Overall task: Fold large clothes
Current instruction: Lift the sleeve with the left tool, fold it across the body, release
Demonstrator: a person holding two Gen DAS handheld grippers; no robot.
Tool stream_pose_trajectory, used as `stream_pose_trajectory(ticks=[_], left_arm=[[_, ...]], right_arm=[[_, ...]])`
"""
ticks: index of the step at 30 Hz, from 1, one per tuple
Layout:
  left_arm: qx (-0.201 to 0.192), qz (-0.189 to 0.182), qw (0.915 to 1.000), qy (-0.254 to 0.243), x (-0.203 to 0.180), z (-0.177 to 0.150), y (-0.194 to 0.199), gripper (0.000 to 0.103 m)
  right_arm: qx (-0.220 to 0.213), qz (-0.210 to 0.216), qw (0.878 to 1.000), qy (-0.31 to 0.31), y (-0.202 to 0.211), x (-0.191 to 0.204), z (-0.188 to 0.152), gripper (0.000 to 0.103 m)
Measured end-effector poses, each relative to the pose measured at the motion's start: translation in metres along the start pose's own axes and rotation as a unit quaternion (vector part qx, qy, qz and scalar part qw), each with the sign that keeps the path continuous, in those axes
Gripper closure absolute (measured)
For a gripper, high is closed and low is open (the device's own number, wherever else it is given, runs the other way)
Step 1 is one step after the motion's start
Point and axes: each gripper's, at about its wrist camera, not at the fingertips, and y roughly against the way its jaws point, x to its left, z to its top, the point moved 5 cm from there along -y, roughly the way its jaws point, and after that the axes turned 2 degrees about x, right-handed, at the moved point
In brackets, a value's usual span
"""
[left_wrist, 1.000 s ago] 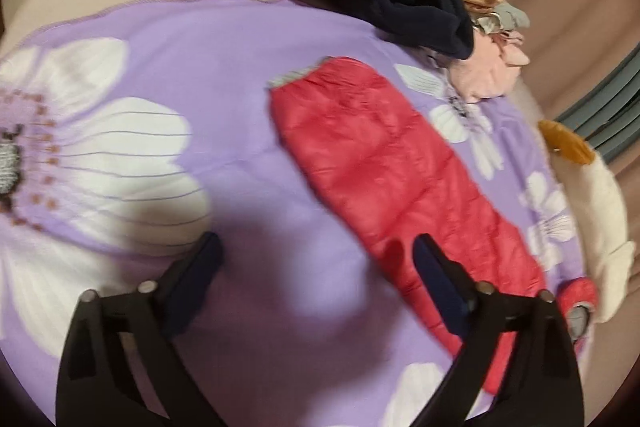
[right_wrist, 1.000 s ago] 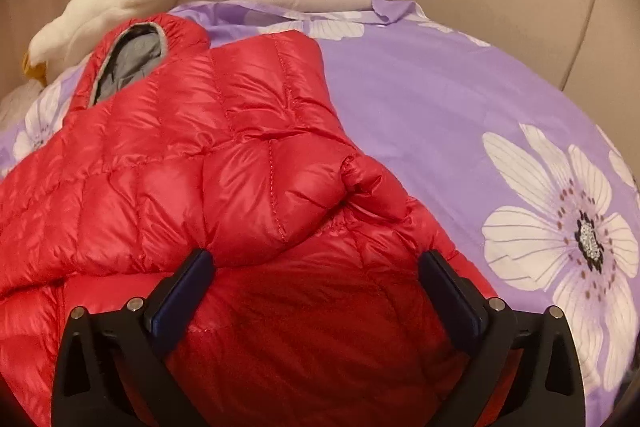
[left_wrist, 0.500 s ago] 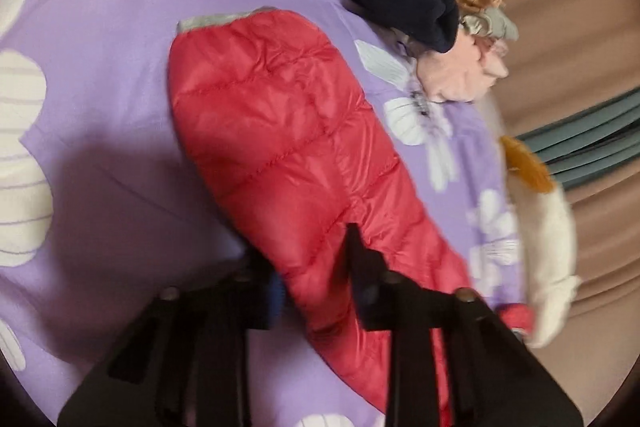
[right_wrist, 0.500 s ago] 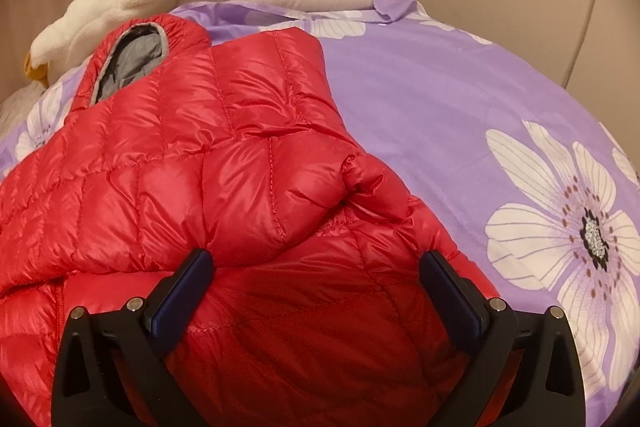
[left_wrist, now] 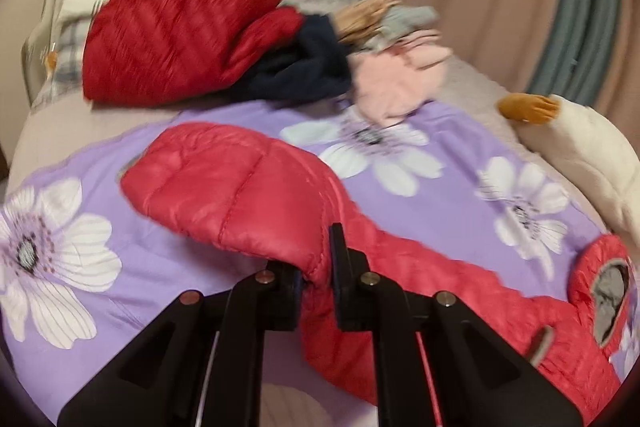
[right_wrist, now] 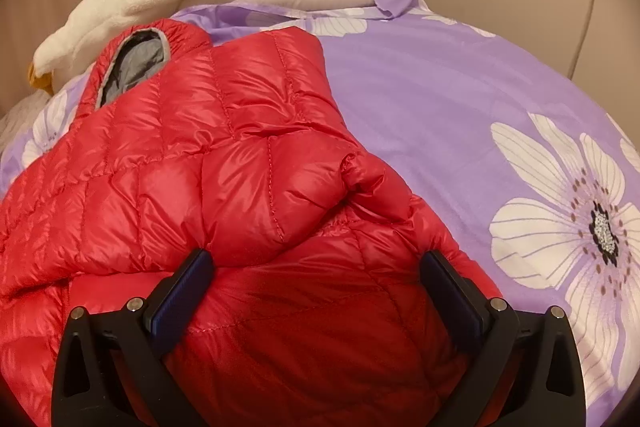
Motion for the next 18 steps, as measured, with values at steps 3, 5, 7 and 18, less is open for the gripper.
stream_pose_trajectory(ticks=[3, 5, 7, 18], left_arm=[[-0.017, -0.026, 0.9990, -0.031, -0.032, -0.001, 0.026, 0.092], [-0.029, -0.047, 0.9973, -0.048, -0.055, -0.006, 0.049, 0.092], [-0.040, -0.065, 0.9943, -0.074, -0.081, -0.014, 0.074, 0.092], [-0.015, -0.223, 0.9526, -0.206, -0.262, -0.122, 0.188, 0.092]], right_arm=[[-0.002, 0.006, 1.000, -0.004, 0.001, 0.003, 0.001, 0.001], [-0.001, 0.011, 1.000, -0.005, 0.004, 0.000, 0.000, 0.001], [-0.003, 0.025, 1.000, -0.005, 0.009, -0.003, 0.002, 0.001], [-0.115, -0.013, 0.993, -0.016, 0.092, -0.081, 0.047, 0.001]])
